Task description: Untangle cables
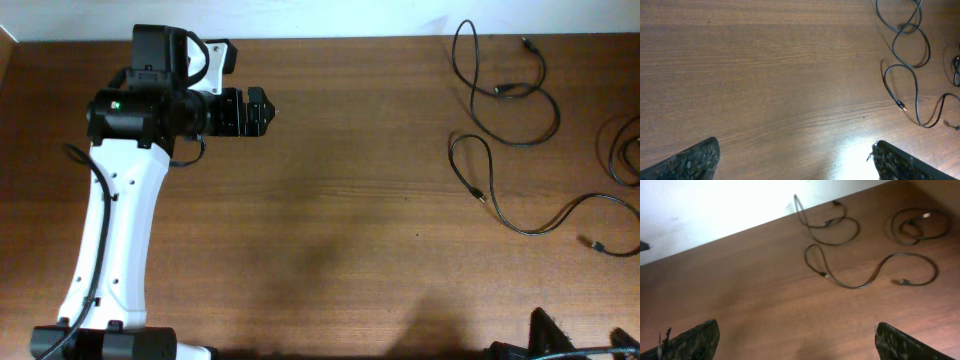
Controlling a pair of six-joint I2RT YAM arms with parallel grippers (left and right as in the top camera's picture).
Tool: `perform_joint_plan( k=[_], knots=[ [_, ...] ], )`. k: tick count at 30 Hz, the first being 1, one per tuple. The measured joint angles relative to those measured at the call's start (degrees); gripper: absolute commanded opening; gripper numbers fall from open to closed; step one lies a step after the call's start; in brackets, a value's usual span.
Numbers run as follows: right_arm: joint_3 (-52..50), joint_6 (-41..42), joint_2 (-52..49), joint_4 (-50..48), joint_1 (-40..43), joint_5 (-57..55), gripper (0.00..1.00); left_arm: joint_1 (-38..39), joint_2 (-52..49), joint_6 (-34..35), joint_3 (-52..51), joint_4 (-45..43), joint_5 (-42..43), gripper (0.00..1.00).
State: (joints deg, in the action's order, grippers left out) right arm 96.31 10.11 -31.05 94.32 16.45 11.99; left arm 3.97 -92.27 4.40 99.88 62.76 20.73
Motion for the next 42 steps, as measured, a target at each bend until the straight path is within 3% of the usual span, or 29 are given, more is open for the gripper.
perform_joint_plan(
  k=[6,9,13,19,21,27,34,42],
  knots=[
    [-13.18,0.09,0.04,-0.76,0.0,3.39,0.98,0.0,0.0,0.0,0.0,-0.02,0.0,0.99],
    [-22.97,0.2,0.2,-9.2,0.0,6.27,0.99,0.0,0.0,0.0,0.0,0.02,-0.02,0.99],
    [-39.12,0.17,0.24,-29.27,-1.66,13.22,0.98,0.0,0.0,0.0,0.0,0.02,-0.02,0.99],
    [-64.08,0.17,7.13,-65.7,-18.58,14.58,0.98,0.0,0.0,0.0,0.0,-0.02,-0.07,0.99],
    [-71.19,0.22,12.94,-70.88,-21.42,14.36,0.99,0.0,0.0,0.0,0.0,0.04,-0.02,0.99],
    [-76.3,0.2,26.16,-72.13,-21.75,8.74,0.98,0.0,0.0,0.02,0.0,0.0,-0.04,0.99],
    [-76.3,-1.38,28.26,-72.08,-21.75,-2.62,0.98,0.0,0.0,0.0,0.0,-0.02,-0.04,0.99],
    [-79.82,-3.26,29.53,-76.41,-17.57,-4.66,0.98,0.0,0.0,0.0,0.0,-0.02,-0.04,0.99]
  ],
)
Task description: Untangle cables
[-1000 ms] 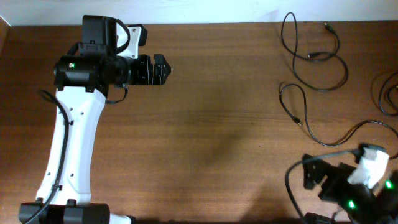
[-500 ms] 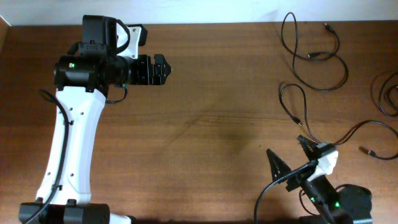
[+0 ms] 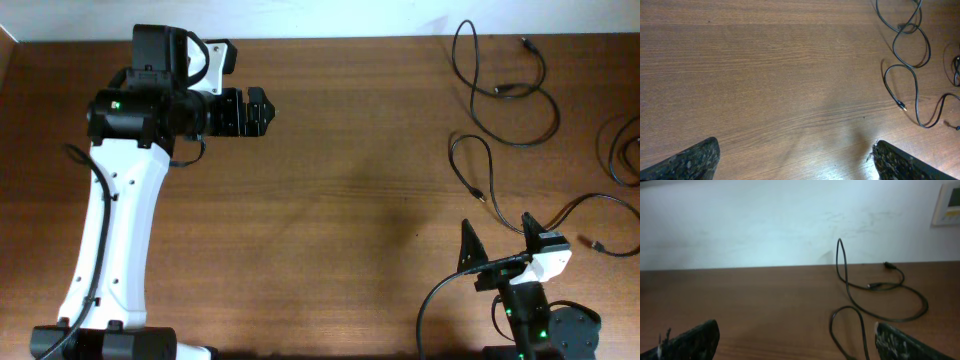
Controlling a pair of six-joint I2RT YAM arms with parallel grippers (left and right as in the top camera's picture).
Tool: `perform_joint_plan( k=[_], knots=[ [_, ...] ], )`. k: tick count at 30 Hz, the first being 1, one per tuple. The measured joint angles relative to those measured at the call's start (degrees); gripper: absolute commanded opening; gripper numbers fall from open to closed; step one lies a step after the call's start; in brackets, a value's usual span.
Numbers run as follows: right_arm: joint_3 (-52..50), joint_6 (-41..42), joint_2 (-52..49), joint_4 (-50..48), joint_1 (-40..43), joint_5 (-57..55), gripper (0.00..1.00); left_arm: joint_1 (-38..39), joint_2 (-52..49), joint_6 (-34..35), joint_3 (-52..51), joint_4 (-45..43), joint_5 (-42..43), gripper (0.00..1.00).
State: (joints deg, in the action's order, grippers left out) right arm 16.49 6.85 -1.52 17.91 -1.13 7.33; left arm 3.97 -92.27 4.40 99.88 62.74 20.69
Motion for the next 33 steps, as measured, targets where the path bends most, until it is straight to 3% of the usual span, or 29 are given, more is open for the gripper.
perform_joint_plan(
  k=[14,33],
  knots=[
    [-1.16,-0.87,0.61,-4.31,0.04,-0.02,0.99,0.0,0.0,0.02,0.0,0.0,0.0,0.99],
    [-13.38,-1.77,0.61,-14.75,4.15,-0.02,0.98,0.0,0.0,0.0,0.0,0.0,0.0,0.99]
  ],
)
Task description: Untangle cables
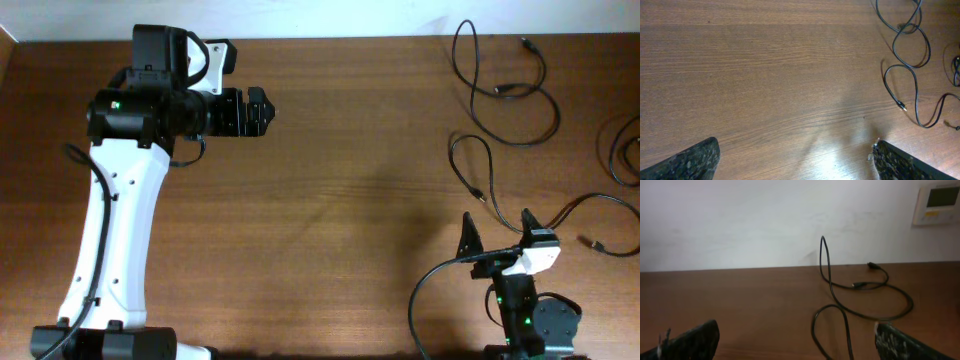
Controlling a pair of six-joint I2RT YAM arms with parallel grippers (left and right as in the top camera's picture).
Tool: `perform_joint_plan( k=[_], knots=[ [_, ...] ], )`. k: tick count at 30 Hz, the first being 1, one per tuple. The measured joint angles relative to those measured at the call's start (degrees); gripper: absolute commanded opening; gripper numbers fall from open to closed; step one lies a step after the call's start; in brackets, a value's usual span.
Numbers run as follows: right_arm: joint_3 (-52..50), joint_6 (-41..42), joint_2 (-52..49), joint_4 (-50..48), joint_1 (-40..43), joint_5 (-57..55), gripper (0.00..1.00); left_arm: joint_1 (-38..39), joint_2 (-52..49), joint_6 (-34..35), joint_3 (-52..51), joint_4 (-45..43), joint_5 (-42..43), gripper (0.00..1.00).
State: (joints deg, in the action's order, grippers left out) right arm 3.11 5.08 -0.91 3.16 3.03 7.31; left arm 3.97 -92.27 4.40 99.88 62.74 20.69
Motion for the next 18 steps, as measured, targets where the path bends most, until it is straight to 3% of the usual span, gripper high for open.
perform_joint_plan(
  k=[18],
  knots=[
    [-2.32,-1.4,0.02,1.27,0.04,-6.47,0.98,0.0,0.0,0.0,0.0,0.0,0.0,0.99]
  ],
)
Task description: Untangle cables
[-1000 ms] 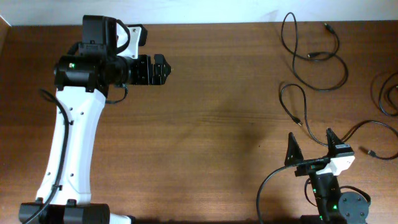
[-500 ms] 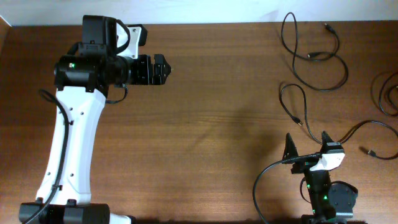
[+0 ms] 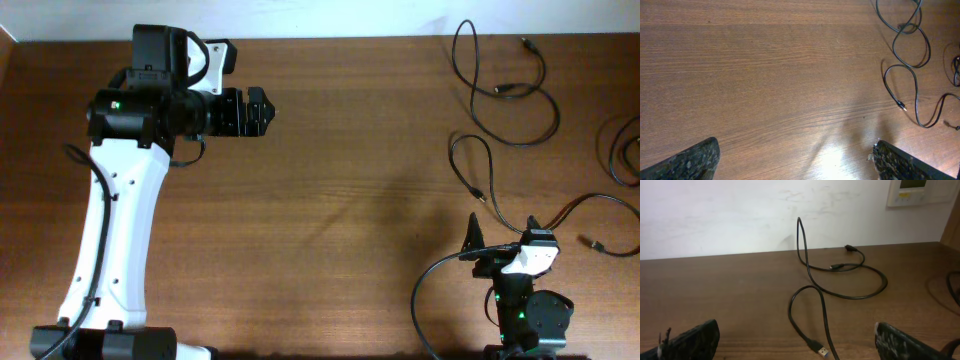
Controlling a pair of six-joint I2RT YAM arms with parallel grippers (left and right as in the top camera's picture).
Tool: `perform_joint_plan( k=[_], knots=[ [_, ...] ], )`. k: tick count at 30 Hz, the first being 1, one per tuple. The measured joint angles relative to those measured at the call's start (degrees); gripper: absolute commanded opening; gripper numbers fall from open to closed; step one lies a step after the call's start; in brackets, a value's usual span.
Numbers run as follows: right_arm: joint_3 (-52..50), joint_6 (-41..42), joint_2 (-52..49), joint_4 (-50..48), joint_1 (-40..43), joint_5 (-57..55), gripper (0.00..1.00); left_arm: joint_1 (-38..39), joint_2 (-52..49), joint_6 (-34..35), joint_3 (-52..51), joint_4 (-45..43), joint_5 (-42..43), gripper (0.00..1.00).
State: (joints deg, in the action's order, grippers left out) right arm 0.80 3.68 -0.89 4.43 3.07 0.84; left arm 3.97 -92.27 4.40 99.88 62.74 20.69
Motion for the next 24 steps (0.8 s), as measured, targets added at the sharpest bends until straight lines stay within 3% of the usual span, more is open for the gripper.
perform_joint_plan(
  k=[16,19,24],
  knots=[
    [0.0,-0.48,0.0,0.0,0.0,0.0,0.98,0.0,0.63,0.0,0.0,0.0,-0.17,0.99],
    [0.0,-0.48,0.0,0.0,0.0,0.0,0.99,0.0,5.09,0.0,-0.02,0.0,-0.2,0.99],
    [0.0,-0.5,0.0,0.0,0.0,-0.02,0.98,0.0,22.49,0.0,0.07,0.0,-0.17,0.99]
  ],
)
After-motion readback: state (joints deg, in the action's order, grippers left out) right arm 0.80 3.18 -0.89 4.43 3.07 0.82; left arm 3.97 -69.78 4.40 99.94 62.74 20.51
